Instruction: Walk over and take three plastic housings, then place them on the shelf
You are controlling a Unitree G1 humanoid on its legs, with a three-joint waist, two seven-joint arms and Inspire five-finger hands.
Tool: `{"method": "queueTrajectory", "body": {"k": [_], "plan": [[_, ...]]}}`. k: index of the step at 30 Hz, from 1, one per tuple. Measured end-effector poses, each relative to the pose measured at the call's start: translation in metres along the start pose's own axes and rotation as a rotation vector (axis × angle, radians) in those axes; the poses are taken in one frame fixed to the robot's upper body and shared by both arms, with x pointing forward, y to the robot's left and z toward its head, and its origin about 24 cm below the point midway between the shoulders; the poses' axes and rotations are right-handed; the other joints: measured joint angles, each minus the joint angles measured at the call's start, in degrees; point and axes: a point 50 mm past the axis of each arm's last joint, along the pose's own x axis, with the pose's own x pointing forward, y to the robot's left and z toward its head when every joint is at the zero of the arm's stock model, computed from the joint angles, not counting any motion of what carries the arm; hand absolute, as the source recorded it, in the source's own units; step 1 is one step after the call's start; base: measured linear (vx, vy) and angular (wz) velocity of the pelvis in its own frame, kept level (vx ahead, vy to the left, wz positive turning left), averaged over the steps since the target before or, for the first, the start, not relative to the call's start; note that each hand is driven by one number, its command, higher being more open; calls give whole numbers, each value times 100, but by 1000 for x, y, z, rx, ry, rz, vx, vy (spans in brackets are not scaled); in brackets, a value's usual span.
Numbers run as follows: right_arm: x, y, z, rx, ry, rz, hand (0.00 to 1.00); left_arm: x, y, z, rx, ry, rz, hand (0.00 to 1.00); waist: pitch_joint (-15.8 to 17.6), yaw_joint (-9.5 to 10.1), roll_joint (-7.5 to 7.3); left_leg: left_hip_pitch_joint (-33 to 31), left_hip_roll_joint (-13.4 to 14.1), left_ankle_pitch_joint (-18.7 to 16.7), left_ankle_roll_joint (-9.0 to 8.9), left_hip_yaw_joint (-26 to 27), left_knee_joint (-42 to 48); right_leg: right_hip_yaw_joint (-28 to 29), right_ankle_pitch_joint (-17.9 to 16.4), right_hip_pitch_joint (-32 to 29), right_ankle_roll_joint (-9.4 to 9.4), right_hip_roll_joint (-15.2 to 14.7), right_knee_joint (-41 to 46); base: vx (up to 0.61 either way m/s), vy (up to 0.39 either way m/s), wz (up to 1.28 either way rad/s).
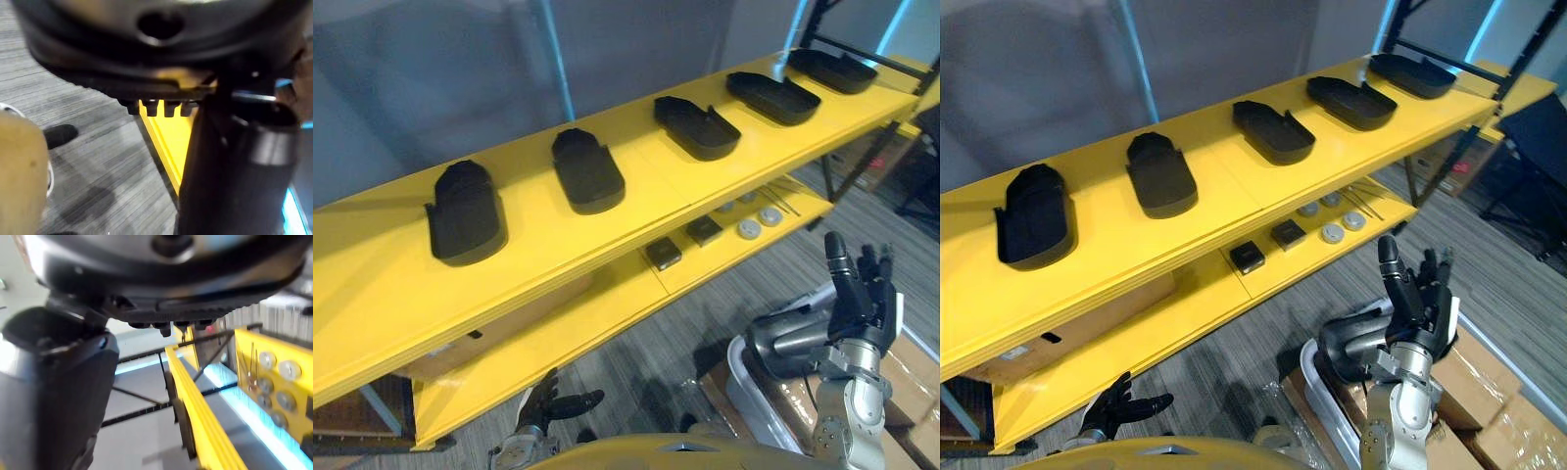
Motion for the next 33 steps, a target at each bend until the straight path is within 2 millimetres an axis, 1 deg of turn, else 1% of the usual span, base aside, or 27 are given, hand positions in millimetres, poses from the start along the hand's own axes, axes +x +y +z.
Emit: {"method": "queueTrajectory", "body": {"k": [3, 5, 7, 8, 9, 10, 12, 13, 15, 17, 18, 19, 20, 21, 22, 23, 24, 25, 26, 27, 28, 30, 31, 33], "plan": [[-9, -8, -6, -14, 29, -84, 100, 1, -4, 2, 16, -5, -20, 100, 22, -61, -23, 148, 43, -73, -23, 284, 0, 257, 24, 3, -4, 23, -4, 18, 27, -49], [-18, -18, -10, -56, 54, -139, 100, 1, -8, 1, 77, -3, -46, 100, 59, -182, -52, 237, 61, -131, -42, 494, -1, 470, 49, -25, 0, 60, -17, 23, 19, -45], [-26, -25, -13, -71, 77, -179, 100, 1, -11, 2, 95, -1, -65, 100, 55, -237, -24, 253, 66, -170, -61, 701, -1, 639, 101, -113, -4, 91, -39, 26, 20, -50], [-32, -31, -15, -83, 96, -205, 100, 2, -15, 4, 113, -1, -81, 100, 65, -321, -19, 270, 66, -186, -62, 784, -1, 747, 152, -111, 4, 104, -119, 28, 16, -47], [-35, -34, -16, -89, 105, -216, 100, 3, -16, 5, 119, 0, -88, 100, 77, -364, -8, 290, 66, -194, -65, 832, -1, 779, 172, -112, 9, 109, -132, 20, 13, -39], [-40, -39, -18, -101, 121, -232, 100, 5, -20, 9, 137, -4, -103, 100, 124, -408, -17, 339, 65, -220, -74, 926, -1, 856, 189, -105, 11, 120, -133, 9, 12, -39], [-45, -43, -19, -113, 133, -237, 100, 6, -25, 17, 144, -30, -114, 100, 116, -527, 21, 368, 58, -248, -83, 1051, -1, 967, 231, -127, 17, 131, -172, 5, 11, -36], [-47, -45, -18, -116, 129, -241, 100, 6, -28, 22, 142, -56, -115, 100, 136, -537, -5, 394, 57, -265, -87, 1139, -1, 1053, 274, -129, 24, 142, -225, 2, 7, -41], [-49, -46, -18, -117, 114, -235, 100, 5, -33, 43, 82, -144, -112, 100, 151, -537, -18, 448, 57, -294, -97, 1284, -1, 1183, 345, -110, 40, 163, -321, -18, -2, -37], [-48, -45, -17, -112, 102, -224, 100, 3, -35, 58, 33, -211, -109, 100, 167, -524, -37, 470, 54, -298, -101, 1281, 1, 1213, 351, -113, 41, 169, -323, -17, -13, -12], [-47, -42, -17, -104, 93, -203, 100, 0, -37, 71, -16, -277, -102, 100, 183, -496, -55, 516, 51, -315, -112, 1256, 26, 1246, 352, -96, 41, 188, -323, -17, -16, -7], [-47, -39, -18, -99, 92, -187, 100, -3, -37, 78, -34, -314, -97, 100, 190, -495, -65, 531, 34, -328, -120, 1207, 39, 1273, 352, -112, 41, 201, -325, -26, -18, -11], [-44, -31, -21, -84, 94, -158, 100, -7, -36, 92, -77, -379, -88, 100, 220, -450, -115, 487, 20, -468, -145, 996, 242, 1372, 349, -114, 39, 220, -340, -36, -15, -37], [-38, -20, -24, -68, 92, -111, 100, -15, -35, 103, -120, -450, -78, 100, 229, -333, -126, 356, 49, -758, -125, 559, 582, 1508, 386, -187, 64, 240, -372, -25, -11, -52], [-35, -15, -25, -61, 89, -86, 100, -19, -35, 109, -132, -487, -75, 100, 230, -274, -88, 279, 68, -906, -122, 325, 768, 1574, 431, -203, 70, 263, -401, -4, 2, -63], [-29, -5, -26, -47, 86, -51, 100, -24, -34, 121, -148, -548, -72, 100, 248, -164, -73, 95, 83, -1152, -58, -87, 1167, 1692, 492, -241, 91, 271, -427, 2, 21, -44], [-27, 1, -27, -41, 85, -31, 100, -27, -34, 126, -159, -575, -68, 100, 250, -96, -59, 3, 99, -1256, -8, -358, 1363, 1742, 518, -273, 110, 285, -425, -2, 39, -61], [-23, 11, -27, -28, 79, 11, 100, -32, -32, 136, -192, -625, -53, 100, 275, 48, -24, -148, 107, -1487, 53, -930, 1711, 1911, 585, -281, 141, 320, -455, -19, 108, -67], [-18, 24, -25, -10, 65, 57, 100, -36, -29, 140, -216, -649, -36, 100, 308, 144, 16, -261, 91, -1703, 76, -1321, 1965, 2035, 650, -292, 179, 345, -512, -14, 98, -66], [-18, 29, -26, -6, 63, 73, 100, -38, -27, 141, -224, -661, -29, 100, 327, 161, 36, -288, 84, -1793, 79, -1442, 2047, 2082, 677, -300, 193, 355, -528, -48, 179, -50], [-17, 39, -26, -6, 55, 105, 100, -42, -24, 142, -230, -675, -21, 100, 382, 207, 8, -296, 54, -1915, 90, -1412, 2166, 2175, 703, -300, 231, 335, -533, -76, 153, -32], [-19, 42, -28, -13, 63, 120, 100, -43, -24, 143, -229, -681, -27, 100, 421, 290, -46, -322, 20, -2001, 116, -1394, 2254, 2201, 709, -319, 242, 297, -534, -99, 149, -15], [-21, 45, -29, -41, 64, 128, 100, -43, -23, 144, -229, -685, -36, 100, 418, 324, -80, -430, 4, -2074, 126, -1399, 2372, 2205, 708, -384, 242, 278, -512, -65, 102, -4], [-21, 48, -28, -115, 35, 135, 100, -45, -24, 146, -250, -696, -61, 100, 422, 343, -88, -619, -6, -2137, 163, -1390, 2597, 2215, 706, -502, 248, 270, -419, -25, 84, -4]]}}
